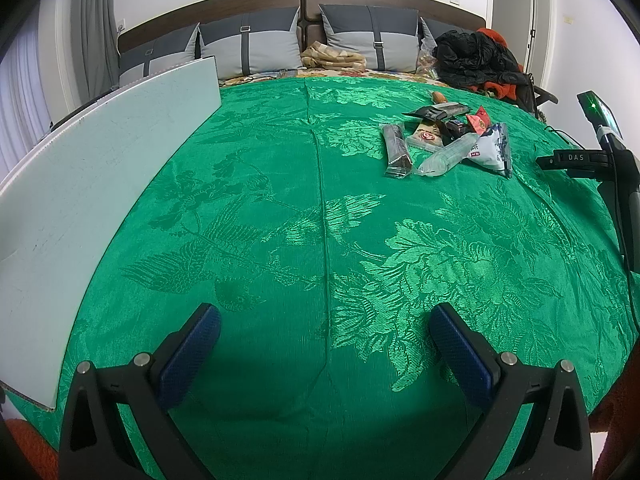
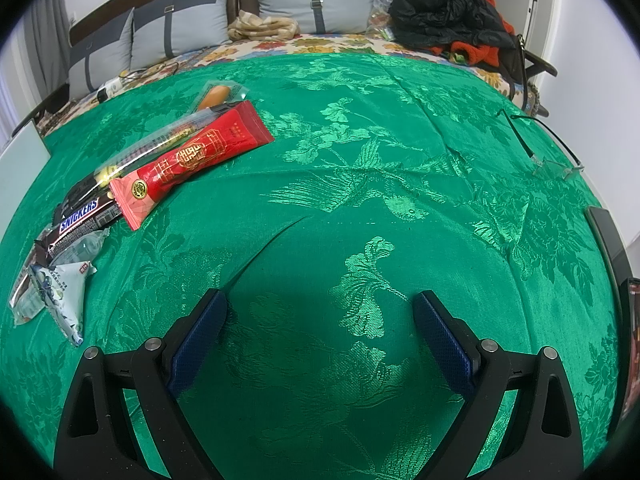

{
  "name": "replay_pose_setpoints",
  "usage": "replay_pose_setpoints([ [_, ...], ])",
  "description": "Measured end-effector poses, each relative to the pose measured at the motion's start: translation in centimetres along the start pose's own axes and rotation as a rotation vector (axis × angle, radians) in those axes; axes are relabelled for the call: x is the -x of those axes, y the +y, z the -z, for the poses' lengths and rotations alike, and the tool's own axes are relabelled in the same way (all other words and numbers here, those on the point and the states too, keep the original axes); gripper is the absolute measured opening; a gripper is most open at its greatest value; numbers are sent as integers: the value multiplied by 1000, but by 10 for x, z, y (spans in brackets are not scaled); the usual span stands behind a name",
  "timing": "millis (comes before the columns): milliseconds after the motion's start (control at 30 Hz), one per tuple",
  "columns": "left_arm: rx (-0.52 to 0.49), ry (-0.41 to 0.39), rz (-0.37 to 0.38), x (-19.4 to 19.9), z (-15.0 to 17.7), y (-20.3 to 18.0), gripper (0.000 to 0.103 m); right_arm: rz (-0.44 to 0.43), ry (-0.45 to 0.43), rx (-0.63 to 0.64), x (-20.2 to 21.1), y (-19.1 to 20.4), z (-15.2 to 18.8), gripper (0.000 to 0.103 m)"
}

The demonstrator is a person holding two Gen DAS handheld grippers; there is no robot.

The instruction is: Organize snacks

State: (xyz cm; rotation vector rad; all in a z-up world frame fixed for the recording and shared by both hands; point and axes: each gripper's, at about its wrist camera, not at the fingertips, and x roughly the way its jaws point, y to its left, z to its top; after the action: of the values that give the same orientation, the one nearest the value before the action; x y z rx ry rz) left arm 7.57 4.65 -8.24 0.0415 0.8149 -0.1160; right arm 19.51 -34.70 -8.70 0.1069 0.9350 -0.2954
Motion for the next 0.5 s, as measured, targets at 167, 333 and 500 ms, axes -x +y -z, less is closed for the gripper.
replay_pose_setpoints([
  [167, 0, 0, 0, 0, 0, 0, 103, 0, 0, 0, 0, 0, 0, 97],
  [333, 0, 0, 0, -1, 0, 0, 103, 0, 0, 0, 0, 0, 0, 97],
  [500, 0, 0, 0, 0, 0, 0, 103, 0, 0, 0, 0, 0, 0, 97],
])
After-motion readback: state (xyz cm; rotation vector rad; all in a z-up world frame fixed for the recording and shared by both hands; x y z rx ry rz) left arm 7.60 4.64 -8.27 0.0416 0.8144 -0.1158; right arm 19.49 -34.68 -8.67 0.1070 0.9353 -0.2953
